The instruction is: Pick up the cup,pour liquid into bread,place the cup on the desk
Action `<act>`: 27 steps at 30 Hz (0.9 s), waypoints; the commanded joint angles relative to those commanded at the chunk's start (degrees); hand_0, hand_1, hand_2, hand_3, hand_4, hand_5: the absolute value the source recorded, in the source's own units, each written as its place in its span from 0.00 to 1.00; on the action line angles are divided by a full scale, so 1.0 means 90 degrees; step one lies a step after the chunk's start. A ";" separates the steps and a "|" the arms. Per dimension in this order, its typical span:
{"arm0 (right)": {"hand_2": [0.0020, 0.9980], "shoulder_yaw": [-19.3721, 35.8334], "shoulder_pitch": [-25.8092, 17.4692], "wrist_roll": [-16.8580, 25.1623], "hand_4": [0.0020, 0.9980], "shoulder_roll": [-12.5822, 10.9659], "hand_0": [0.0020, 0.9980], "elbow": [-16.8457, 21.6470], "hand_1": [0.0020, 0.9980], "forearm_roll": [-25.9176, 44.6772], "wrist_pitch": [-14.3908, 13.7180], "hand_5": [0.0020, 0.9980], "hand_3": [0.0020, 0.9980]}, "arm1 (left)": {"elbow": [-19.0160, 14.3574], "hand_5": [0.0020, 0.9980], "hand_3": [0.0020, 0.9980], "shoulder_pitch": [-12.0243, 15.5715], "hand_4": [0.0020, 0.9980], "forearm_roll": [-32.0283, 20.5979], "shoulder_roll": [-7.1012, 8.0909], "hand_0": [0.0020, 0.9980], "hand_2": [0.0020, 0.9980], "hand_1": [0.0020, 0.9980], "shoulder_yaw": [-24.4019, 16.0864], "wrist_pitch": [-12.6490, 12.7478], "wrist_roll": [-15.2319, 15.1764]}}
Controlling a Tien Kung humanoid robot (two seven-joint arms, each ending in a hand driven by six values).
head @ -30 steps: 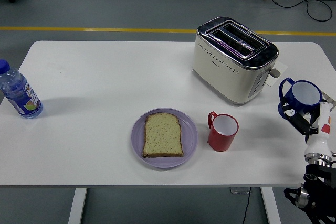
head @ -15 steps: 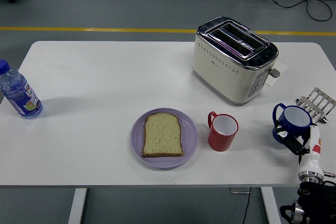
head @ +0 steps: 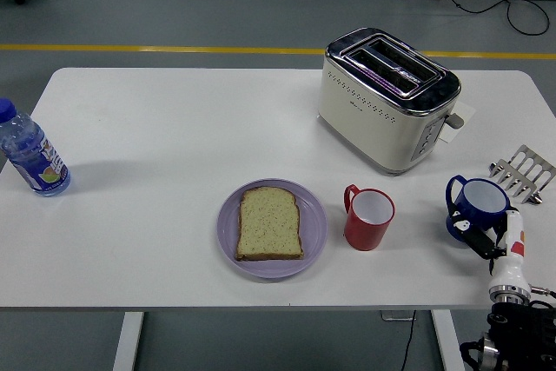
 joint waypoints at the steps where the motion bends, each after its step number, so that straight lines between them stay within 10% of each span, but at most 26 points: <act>1: 0.53 0.0003 0.0011 0.0000 0.72 0.0006 0.44 -0.0025 0.39 -0.0004 0.0000 0.00 0.61 | -0.0001 0.84 0.54 0.0001 0.32 -0.0002 0.0000 0.64 0.66 0.65 -0.0004 0.0000 -0.0001; 17: 0.69 0.0095 0.0007 -0.0056 0.80 0.0023 0.64 -0.0147 0.51 -0.0776 0.0000 0.01 0.88 | 0.0000 0.84 0.54 0.0039 0.32 -0.0024 0.0000 0.63 0.66 0.65 0.0041 0.0001 -0.0001; 18: 0.86 0.0102 0.0002 -0.0069 0.84 0.0024 0.87 -0.0145 0.71 -0.0803 0.0000 0.05 0.94 | 0.0001 0.84 0.54 0.0041 0.32 -0.0026 0.0000 0.63 0.66 0.65 0.0049 0.0000 -0.0001; 27: 0.89 0.0112 -0.0026 -0.0222 0.86 0.0020 0.90 -0.0169 0.74 -0.0914 0.0000 0.07 0.95 | 0.0004 0.84 0.54 0.0077 0.32 -0.0036 0.0000 0.64 0.66 0.65 0.0082 -0.0002 0.0001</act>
